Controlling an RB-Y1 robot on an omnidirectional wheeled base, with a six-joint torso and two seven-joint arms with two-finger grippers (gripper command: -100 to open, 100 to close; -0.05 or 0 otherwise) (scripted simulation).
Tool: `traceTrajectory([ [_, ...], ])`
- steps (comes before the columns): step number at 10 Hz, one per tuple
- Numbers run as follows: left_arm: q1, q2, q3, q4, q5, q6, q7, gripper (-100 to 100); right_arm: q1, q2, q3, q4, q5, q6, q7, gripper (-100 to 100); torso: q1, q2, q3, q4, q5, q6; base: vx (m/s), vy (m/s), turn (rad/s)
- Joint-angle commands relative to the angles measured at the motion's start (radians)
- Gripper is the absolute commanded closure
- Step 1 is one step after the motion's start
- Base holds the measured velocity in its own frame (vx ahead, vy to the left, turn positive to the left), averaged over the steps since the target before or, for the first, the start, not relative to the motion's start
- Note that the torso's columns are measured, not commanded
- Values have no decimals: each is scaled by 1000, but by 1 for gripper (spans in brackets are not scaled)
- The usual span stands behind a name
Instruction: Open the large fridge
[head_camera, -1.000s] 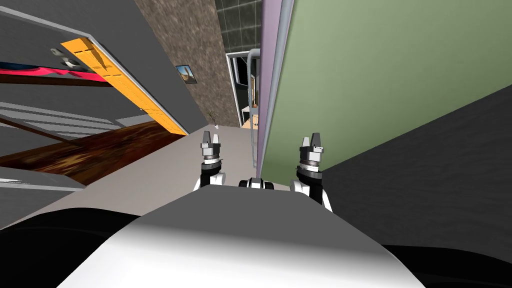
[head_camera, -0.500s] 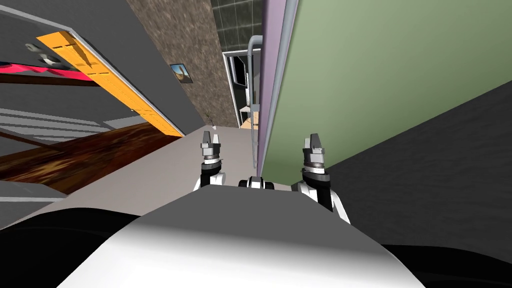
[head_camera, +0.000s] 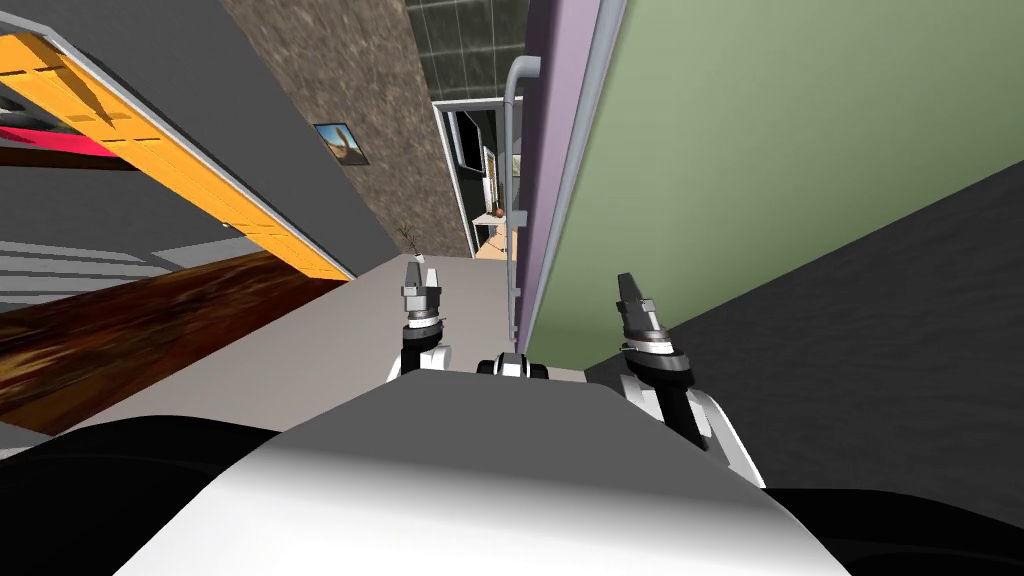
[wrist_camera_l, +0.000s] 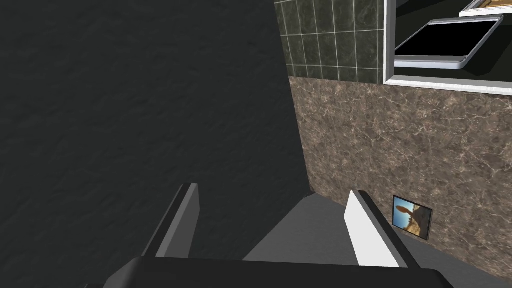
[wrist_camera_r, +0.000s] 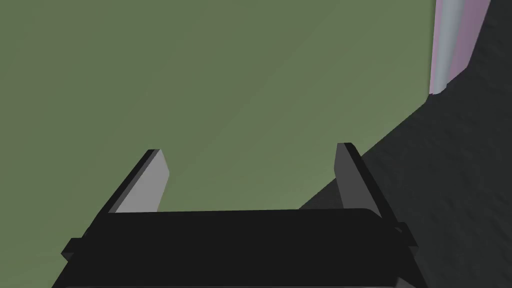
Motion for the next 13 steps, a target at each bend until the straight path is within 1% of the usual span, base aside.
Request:
traceTrajectory([
  [1,0,0,0,0,0,0,0,0,31,-59,-80,-14,72,15,42,-100,-1,1,1,0,0,0,65,121,-148],
  [2,0,0,0,0,0,0,0,0,46,-81,-110,-19,100,20,58,-100,0,2,1,0,0,0,71,140,-160],
  [3,0,0,0,0,0,0,0,0,46,-81,-124,-19,100,20,58,-100,1,2,2,0,0,0,9,96,-94],
  [4,0,0,0,0,0,0,0,0,60,-104,-160,-24,130,25,74,-100,-1,6,4,1,0,-1,12,73,-108],
  [6,0,0,0,0,0,0,0,0,92,-151,-221,-32,188,35,108,-100,1,5,4,1,0,1,20,120,-186],
  [7,0,0,0,0,0,0,0,0,92,-151,-237,-32,188,35,108,-100,4,5,4,1,1,1,10,108,-98],
  [8,0,0,0,0,0,0,0,0,108,-175,-272,-35,217,40,126,-100,1,5,4,1,0,0,11,118,-112],
  [9,0,0,0,0,0,0,0,0,108,-175,-276,-35,217,40,126,-100,1,5,4,1,0,1,5,89,-61],
  [10,0,0,0,0,0,0,0,0,124,-199,-316,-36,245,44,143,-100,-1,5,4,1,-1,0,10,100,-101],
  [13,0,0,0,0,0,0,0,0,124,-199,-316,-36,245,44,143,-100,-3,5,4,1,-1,0,2,36,-23],
])
